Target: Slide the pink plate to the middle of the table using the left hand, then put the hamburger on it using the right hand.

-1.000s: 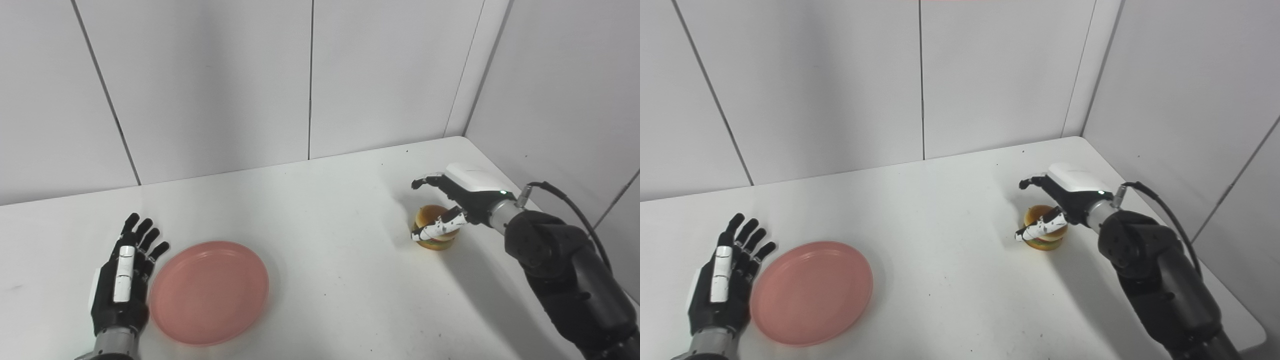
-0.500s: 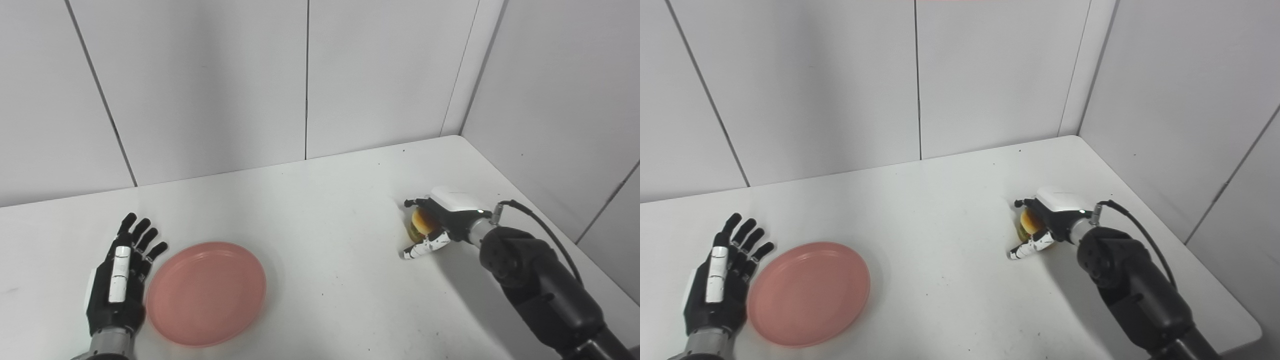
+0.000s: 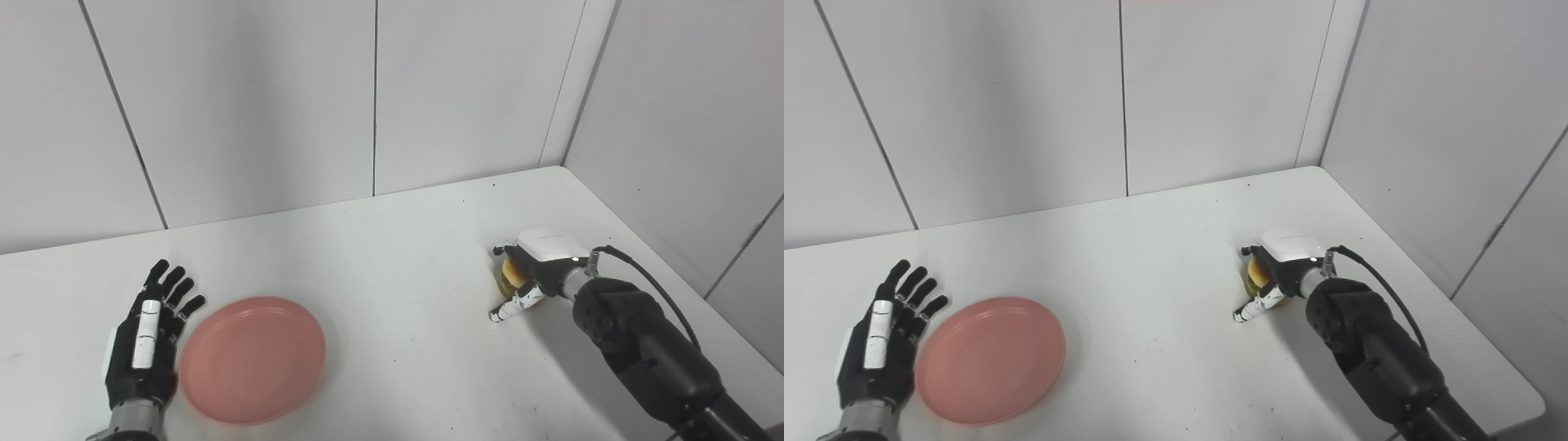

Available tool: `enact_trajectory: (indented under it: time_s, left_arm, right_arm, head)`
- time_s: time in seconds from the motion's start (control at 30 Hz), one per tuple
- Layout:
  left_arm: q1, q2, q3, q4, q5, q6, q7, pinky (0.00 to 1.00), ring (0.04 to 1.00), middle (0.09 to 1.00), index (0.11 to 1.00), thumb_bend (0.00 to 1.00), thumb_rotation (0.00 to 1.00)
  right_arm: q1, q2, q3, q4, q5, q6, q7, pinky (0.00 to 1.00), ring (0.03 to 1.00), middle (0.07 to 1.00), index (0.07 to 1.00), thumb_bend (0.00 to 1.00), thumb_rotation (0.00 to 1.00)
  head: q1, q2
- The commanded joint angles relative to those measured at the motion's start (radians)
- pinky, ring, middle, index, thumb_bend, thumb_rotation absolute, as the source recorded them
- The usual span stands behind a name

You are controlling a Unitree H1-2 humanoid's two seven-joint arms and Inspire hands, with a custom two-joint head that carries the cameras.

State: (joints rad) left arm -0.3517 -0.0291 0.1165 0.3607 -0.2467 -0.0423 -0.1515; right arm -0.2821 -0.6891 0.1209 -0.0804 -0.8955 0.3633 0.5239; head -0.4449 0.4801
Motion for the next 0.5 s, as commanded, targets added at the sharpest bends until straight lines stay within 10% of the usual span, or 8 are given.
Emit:
enact_trajectory:
  time_s: [0.0,0.1,0.47]
  left_arm:
    - [0.069,0.002,0.001,0.068,0.003,0.059,0.02,0.78,0.886,0.882,0.866,0.86,0.69]
    - [0.073,0.001,0.001,0.056,0.002,0.064,0.021,0.75,0.87,0.868,0.86,0.86,0.68]
    - [0.087,0.003,-0.006,0.005,-0.009,0.103,0.017,0.74,0.877,0.887,0.875,0.84,0.68]
  right_arm:
    - [-0.016,-0.011,-0.018,0.016,0.008,0.001,-0.046,0.73,0.828,0.847,0.803,0.91,0.34]
    - [-0.016,-0.008,-0.01,0.029,0.008,0.011,-0.056,0.51,0.675,0.798,0.755,0.8,0.06]
    - [-0.008,0.032,0.019,0.081,-0.051,0.031,-0.187,0.35,0.46,0.657,0.67,0.52,0.0]
  head:
    - [0.005,0.005]
    - [0.004,0.003]
    - [0.013,0.012]
